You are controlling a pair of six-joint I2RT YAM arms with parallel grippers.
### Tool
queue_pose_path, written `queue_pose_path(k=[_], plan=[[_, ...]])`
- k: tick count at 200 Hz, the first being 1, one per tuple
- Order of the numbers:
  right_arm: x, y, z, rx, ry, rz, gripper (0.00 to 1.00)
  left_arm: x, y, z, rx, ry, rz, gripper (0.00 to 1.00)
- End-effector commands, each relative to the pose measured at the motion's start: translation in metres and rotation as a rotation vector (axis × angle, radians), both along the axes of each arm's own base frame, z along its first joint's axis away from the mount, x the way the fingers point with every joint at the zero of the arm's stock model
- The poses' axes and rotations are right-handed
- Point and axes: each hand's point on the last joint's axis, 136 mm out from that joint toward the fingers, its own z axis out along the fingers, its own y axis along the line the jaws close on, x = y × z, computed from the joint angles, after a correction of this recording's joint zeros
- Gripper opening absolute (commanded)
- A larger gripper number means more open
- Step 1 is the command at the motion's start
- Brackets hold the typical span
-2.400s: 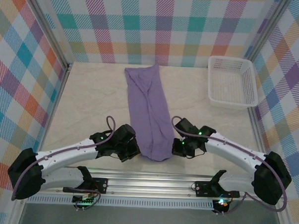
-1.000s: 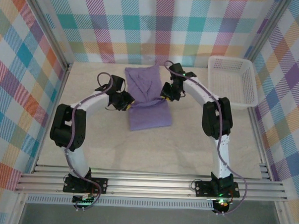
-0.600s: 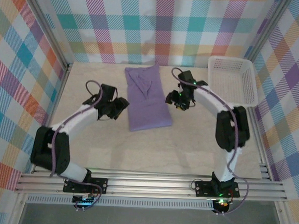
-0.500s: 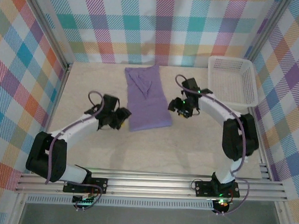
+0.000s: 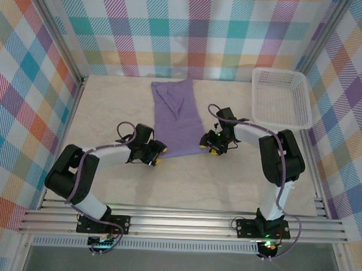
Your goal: Fold and stack the t-shirts
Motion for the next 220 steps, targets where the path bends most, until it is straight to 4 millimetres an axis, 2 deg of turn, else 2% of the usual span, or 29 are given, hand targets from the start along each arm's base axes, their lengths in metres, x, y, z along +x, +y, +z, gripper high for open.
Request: queue_pose_path(k=[1, 21, 32, 58, 63, 93, 120, 146, 174, 196, 220], plan=[[0.011, 0.017, 0.007, 0.050, -0.017, 0.010, 0.49, 0.010, -0.010, 0.000, -0.009, -0.013, -0.004, 0.43], [0.016, 0.021, 0.002, 0.049, -0.011, 0.011, 0.45, 0.012, -0.008, -0.007, 0.017, -0.004, -0.002, 0.32], [0.018, 0.023, 0.000, 0.047, -0.008, 0.011, 0.39, 0.017, -0.007, -0.006, 0.028, -0.017, 0.001, 0.25], [0.027, 0.022, 0.003, 0.040, -0.046, -0.002, 0.04, 0.029, -0.004, 0.003, 0.069, -0.058, -0.010, 0.00], [0.028, 0.021, 0.007, 0.035, -0.059, -0.006, 0.00, 0.030, -0.003, 0.007, 0.083, -0.066, -0.017, 0.00], [0.020, 0.013, 0.043, 0.029, -0.152, -0.012, 0.00, 0.018, 0.007, 0.038, 0.123, -0.111, -0.054, 0.00], [-0.012, 0.009, 0.064, 0.012, -0.157, 0.022, 0.00, -0.006, 0.010, 0.065, 0.106, -0.159, -0.118, 0.00], [-0.051, 0.011, 0.074, -0.001, -0.151, 0.058, 0.00, -0.048, 0.014, 0.068, 0.085, -0.127, -0.180, 0.00], [-0.098, 0.005, 0.088, -0.011, -0.144, 0.056, 0.00, -0.090, 0.012, 0.081, 0.040, -0.133, -0.230, 0.00], [-0.135, 0.002, 0.111, -0.003, -0.156, 0.058, 0.00, -0.115, 0.012, 0.112, -0.021, -0.209, -0.227, 0.00], [-0.160, -0.006, 0.127, 0.006, -0.133, 0.037, 0.00, -0.133, 0.025, 0.137, -0.062, -0.260, -0.184, 0.00]])
